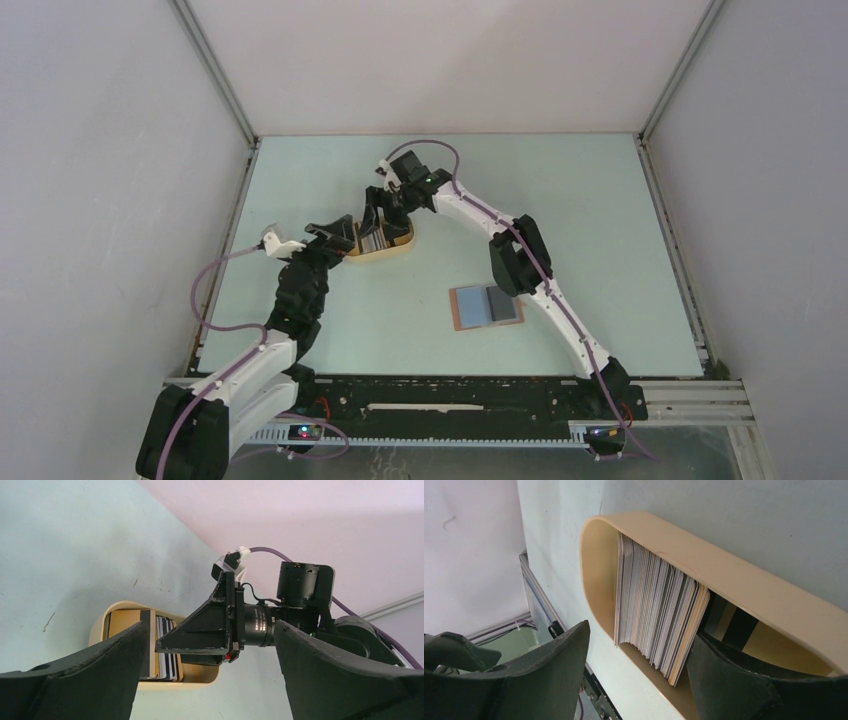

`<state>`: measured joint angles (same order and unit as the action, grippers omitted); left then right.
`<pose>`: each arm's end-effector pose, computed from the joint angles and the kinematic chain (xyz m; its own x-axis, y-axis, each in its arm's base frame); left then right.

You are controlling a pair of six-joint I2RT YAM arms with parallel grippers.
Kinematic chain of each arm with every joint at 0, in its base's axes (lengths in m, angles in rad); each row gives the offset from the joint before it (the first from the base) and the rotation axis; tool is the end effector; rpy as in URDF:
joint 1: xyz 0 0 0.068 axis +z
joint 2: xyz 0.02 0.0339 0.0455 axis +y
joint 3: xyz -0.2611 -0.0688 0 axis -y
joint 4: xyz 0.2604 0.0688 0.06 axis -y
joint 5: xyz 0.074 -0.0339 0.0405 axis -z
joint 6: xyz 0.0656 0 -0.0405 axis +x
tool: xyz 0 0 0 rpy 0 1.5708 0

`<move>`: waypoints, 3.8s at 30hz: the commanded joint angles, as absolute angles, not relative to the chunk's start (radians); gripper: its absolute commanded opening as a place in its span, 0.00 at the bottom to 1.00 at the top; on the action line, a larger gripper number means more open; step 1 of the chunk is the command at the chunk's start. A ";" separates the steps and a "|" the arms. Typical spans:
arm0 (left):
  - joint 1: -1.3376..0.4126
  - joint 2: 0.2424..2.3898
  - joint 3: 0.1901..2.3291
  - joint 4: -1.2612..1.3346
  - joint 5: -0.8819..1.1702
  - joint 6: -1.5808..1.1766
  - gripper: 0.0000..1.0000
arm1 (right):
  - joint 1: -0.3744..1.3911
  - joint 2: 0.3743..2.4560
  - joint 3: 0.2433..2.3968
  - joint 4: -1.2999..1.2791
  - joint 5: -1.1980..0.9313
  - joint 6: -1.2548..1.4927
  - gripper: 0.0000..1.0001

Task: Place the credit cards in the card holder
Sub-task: Pick up the credit card from the storage box.

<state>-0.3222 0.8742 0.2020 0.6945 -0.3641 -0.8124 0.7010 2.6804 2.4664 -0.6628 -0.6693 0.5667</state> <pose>0.2245 -0.0503 0.2016 0.0449 -0.7301 -0.6818 -0.0134 0.6820 -0.7312 0.4332 0.4189 0.1366 -0.9300 -0.2340 -0.2836 -0.3673 0.5559 0.7458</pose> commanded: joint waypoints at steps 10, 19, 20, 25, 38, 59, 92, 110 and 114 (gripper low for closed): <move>-0.314 0.862 0.175 0.736 -0.387 -0.815 1.00 | 0.699 2.679 2.484 -0.637 -0.779 0.563 0.75; -0.314 0.861 0.172 0.736 -0.387 -0.815 1.00 | 0.676 2.620 2.450 -0.638 -0.802 0.554 0.71; -0.314 0.861 0.173 0.736 -0.387 -0.815 1.00 | 0.674 2.616 2.446 -0.637 -0.802 0.555 0.71; -0.314 0.860 0.173 0.736 -0.387 -0.815 1.00 | 0.667 2.601 2.430 -0.640 -0.805 0.546 0.69; -0.315 0.862 0.172 0.738 -0.387 -0.815 1.00 | 0.640 2.573 2.407 -0.630 -0.842 0.545 0.62; -0.314 0.863 0.173 0.738 -0.387 -0.815 1.00 | 0.629 2.580 2.402 -0.650 -0.768 0.506 0.34; -0.315 0.861 0.171 0.738 -0.387 -0.815 1.00 | 0.611 2.561 2.389 -0.652 -0.788 0.507 0.31; -0.315 0.862 0.173 0.738 -0.388 -0.815 1.00 | 0.602 2.554 2.373 -0.664 -0.757 0.494 0.14; -0.315 0.864 0.172 0.738 -0.387 -0.815 1.00 | 0.601 2.546 2.379 -0.685 -0.712 0.465 0.07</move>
<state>-0.3222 0.8742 0.2020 0.6949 -0.3641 -0.8124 0.6044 2.6419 2.3699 -0.6788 -0.7460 0.5110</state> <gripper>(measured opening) 0.996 0.091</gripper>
